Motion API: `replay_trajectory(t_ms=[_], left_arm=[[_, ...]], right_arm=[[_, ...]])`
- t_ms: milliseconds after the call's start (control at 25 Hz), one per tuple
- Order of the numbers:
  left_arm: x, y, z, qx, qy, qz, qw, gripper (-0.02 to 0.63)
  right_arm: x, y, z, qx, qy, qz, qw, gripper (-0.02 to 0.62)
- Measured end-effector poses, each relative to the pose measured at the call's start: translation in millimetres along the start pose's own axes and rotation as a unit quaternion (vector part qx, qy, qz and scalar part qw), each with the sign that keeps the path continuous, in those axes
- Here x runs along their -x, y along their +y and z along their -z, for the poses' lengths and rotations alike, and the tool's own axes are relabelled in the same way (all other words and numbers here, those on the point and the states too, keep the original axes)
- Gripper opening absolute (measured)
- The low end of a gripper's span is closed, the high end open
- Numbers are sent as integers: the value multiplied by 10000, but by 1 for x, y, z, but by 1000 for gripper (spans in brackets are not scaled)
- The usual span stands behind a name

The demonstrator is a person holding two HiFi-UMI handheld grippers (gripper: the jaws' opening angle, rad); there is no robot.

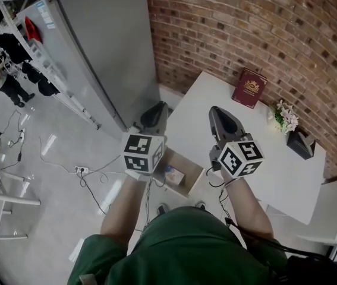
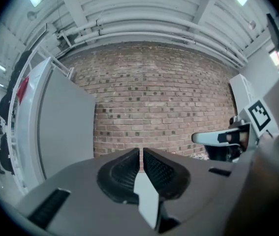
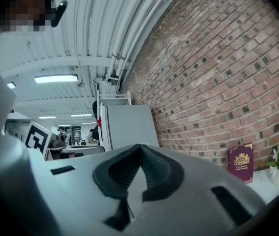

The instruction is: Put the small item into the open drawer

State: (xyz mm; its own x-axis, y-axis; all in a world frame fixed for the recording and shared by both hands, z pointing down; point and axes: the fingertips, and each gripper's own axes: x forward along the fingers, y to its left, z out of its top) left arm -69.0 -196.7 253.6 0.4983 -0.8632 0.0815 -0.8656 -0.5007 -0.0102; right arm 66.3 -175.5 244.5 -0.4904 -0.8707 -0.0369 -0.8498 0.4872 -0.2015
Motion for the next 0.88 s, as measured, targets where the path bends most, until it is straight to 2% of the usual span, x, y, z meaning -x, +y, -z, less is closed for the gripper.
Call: replay_trajectory(t_ms=[280,600,880], left_arm=[[2,-8,-26,-89,-392,2,9992,15],[4,-20,-36,-31,-641,188,9978,15],[1,-17,-27,89,-572,205,9981,15]], right_arm=[[5,6,-28,662,-340,87,9972,3],[6,23,-42,1348,-570,62,9892,2],[2,25,-38,1338,-533,38,9896,2]])
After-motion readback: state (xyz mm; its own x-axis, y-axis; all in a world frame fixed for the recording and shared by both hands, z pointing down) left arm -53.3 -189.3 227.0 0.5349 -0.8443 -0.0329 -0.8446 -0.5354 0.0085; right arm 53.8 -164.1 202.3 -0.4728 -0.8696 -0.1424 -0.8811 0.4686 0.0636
